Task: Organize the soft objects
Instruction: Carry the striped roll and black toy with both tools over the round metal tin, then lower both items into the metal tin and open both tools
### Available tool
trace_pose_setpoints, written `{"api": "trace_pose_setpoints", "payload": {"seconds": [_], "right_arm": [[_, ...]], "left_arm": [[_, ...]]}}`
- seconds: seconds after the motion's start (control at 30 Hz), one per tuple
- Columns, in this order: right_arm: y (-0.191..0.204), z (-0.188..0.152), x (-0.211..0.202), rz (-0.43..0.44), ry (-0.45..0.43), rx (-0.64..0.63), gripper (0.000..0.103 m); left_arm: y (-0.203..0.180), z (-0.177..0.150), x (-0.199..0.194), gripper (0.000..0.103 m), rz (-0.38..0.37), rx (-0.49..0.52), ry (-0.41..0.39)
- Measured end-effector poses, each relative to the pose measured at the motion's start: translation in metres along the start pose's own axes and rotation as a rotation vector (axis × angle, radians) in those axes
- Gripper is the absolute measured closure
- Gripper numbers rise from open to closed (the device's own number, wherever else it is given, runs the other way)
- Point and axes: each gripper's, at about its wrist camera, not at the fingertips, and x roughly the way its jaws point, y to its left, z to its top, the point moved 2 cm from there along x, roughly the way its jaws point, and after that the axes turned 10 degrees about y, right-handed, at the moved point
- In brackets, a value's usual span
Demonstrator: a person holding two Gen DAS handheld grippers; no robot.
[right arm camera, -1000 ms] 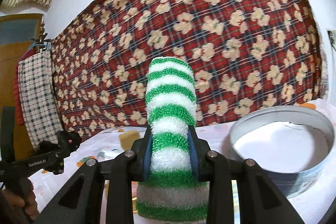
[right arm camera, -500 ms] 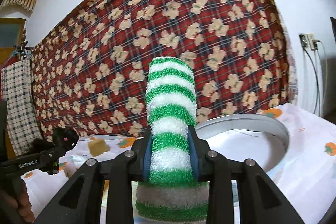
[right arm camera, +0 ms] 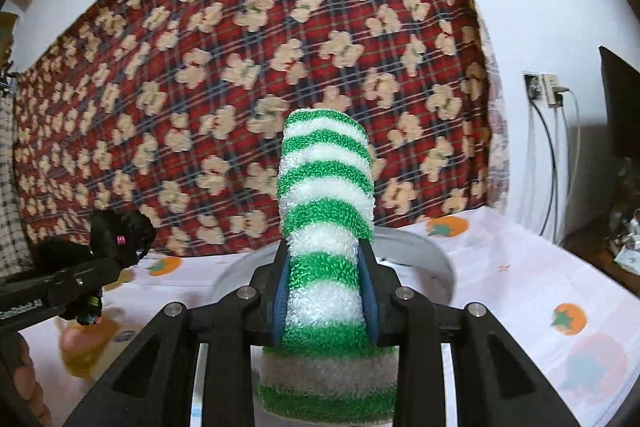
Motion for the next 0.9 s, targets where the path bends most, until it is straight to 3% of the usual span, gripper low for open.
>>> {"api": "trace_pose_setpoints", "payload": {"seconds": [0.17, 0.37, 0.6, 0.8, 0.9], "right_arm": [[-0.028, 0.004, 0.023, -0.059, 0.04, 0.008, 0.07], [-0.04, 0.003, 0.048, -0.033, 0.126, 0.027, 0.07], [-0.024, -0.003, 0.067, -0.026, 0.198, -0.074, 0.069], [-0.022, -0.006, 0.077, -0.007, 0.243, -0.075, 0.066], [-0.023, -0.007, 0.081, 0.003, 0.267, -0.063, 0.061]], "left_arm": [[-0.032, 0.008, 0.031, 0.076, -0.034, 0.04, 0.03], [-0.056, 0.015, 0.068, 0.076, -0.064, 0.049, 0.075], [-0.064, 0.008, 0.102, 0.076, -0.053, 0.046, 0.137], [-0.065, 0.003, 0.115, 0.076, -0.004, 0.075, 0.155], [-0.06, 0.001, 0.118, 0.068, 0.026, 0.06, 0.157]]}}
